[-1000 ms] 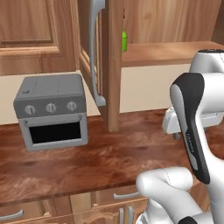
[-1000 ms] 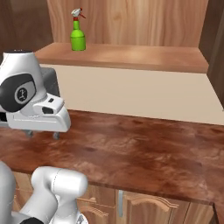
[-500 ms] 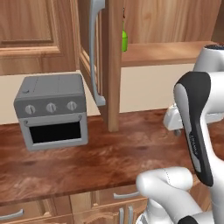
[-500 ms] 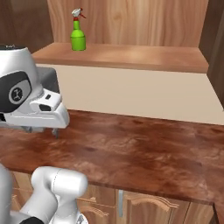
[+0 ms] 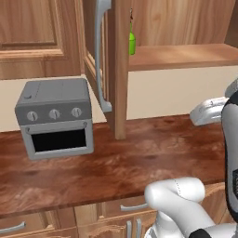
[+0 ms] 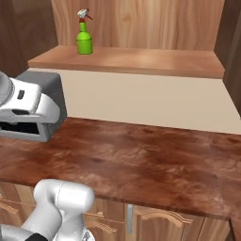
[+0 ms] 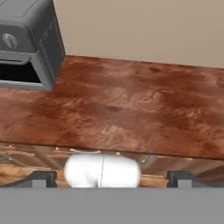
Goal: Move the cutting board and knife to the sink. Then move spray from the cabinet to the counter.
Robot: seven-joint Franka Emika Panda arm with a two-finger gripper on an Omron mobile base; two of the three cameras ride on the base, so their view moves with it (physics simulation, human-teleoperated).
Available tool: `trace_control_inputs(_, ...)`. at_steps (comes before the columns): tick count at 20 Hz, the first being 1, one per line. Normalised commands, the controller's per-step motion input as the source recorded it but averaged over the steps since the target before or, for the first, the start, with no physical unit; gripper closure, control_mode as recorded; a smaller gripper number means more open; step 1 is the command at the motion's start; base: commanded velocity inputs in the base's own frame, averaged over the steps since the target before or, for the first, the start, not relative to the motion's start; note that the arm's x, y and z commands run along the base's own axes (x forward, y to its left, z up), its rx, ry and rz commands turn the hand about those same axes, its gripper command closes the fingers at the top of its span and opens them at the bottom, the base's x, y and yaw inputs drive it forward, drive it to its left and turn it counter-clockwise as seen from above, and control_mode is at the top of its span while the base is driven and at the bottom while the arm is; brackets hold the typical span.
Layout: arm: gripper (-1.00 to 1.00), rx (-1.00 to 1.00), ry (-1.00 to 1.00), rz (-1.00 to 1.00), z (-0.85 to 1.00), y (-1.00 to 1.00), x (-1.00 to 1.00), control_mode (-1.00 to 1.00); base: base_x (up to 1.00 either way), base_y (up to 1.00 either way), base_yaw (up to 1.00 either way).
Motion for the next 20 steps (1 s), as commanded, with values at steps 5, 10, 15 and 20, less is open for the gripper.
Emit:
trace_control_inputs(5,-1.0,0.0,-0.58,0.0,0.8,0.0,-0.18,-1.0,0.0,0.0,0.0)
trace_control_inputs(10,-1.0,0.01,-0.54,0.01,0.73,0.0,-0.1,-1.0,0.0,0.0,0.0)
trace_control_inputs(15,-1.0,0.02,-0.43,0.0,0.68,0.03,0.0,-1.0,0.0,0.0,0.0)
trace_control_inputs(20,-1.0,0.01,-0.23,0.0,0.14,0.07,0.31,-1.0,0.0,0.0,0.0)
